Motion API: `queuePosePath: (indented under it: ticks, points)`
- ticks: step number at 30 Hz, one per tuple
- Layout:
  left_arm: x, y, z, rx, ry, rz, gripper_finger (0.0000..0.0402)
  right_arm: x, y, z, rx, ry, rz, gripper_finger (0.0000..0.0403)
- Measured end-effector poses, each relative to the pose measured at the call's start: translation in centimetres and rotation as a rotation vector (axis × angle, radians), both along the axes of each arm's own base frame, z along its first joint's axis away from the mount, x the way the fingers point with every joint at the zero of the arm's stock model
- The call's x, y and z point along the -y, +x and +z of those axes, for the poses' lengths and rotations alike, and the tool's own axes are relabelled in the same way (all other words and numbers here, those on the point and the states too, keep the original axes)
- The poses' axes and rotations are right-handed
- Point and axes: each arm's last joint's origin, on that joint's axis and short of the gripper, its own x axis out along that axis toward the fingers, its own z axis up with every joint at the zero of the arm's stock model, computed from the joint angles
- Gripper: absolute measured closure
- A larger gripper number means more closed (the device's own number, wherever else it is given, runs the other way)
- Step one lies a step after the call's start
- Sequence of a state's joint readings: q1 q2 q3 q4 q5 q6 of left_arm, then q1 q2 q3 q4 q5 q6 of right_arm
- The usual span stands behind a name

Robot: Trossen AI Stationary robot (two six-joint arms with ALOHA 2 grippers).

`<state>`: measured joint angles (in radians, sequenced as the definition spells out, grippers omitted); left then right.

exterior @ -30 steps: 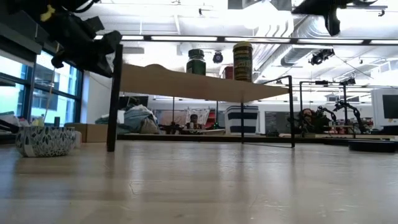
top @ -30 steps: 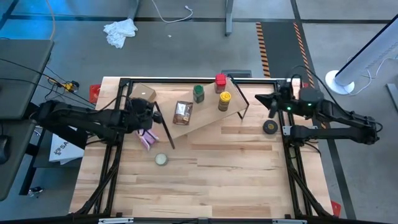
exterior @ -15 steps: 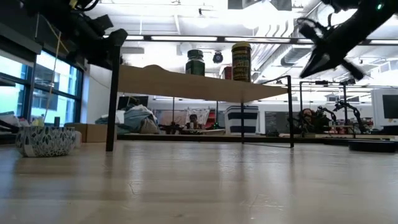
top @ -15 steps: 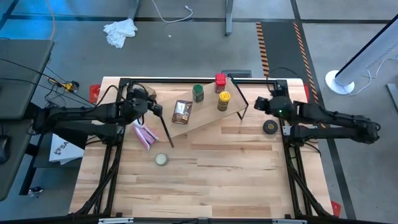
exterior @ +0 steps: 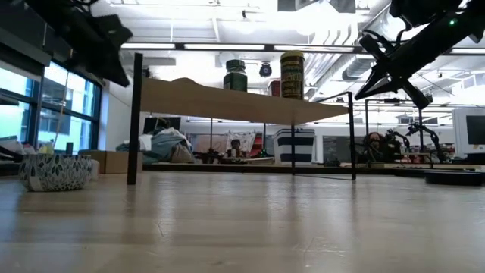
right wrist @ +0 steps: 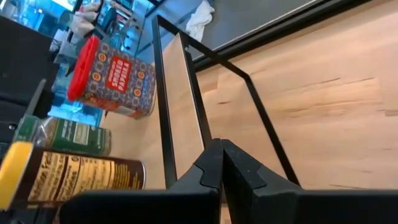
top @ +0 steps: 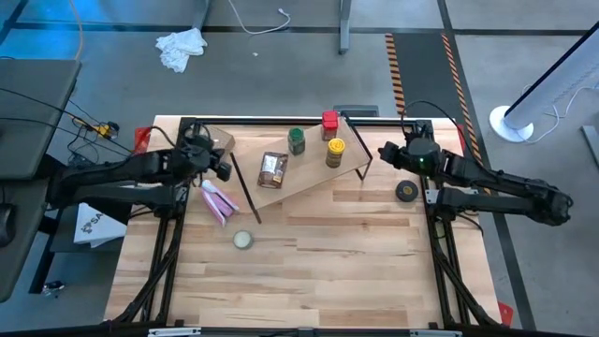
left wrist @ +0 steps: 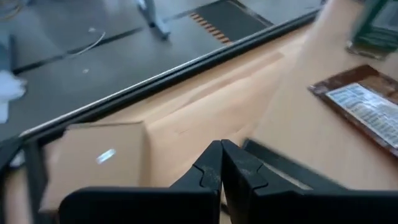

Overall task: Shelf spices
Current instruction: Adjust the shelf

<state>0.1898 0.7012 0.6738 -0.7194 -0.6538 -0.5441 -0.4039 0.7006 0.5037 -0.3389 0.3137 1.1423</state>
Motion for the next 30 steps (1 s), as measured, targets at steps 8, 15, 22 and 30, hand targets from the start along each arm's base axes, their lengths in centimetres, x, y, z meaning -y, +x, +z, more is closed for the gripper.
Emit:
queuePosePath:
  ticks: [8,15,22,30]
  points:
    - [0.6,-1.8,-0.7,-0.005,-0.173,0.013,0.0401,0.3,0.4,-0.4,-0.026,0.025,0.082,0.0403]
    - [0.7,-0.5,-3.7,0.000,-0.255,-0.059,0.0401,0.8,1.8,-0.6,-0.005,0.006,0.148,0.0403]
    - [0.3,0.1,-3.3,0.072,-0.149,-0.009,0.0401,1.0,2.2,-0.7,-0.001,0.009,0.171,0.0403]
    - [-0.4,1.1,-3.6,0.047,-0.094,0.028,0.0401,0.2,2.5,-0.7,0.020,0.045,0.276,0.0403]
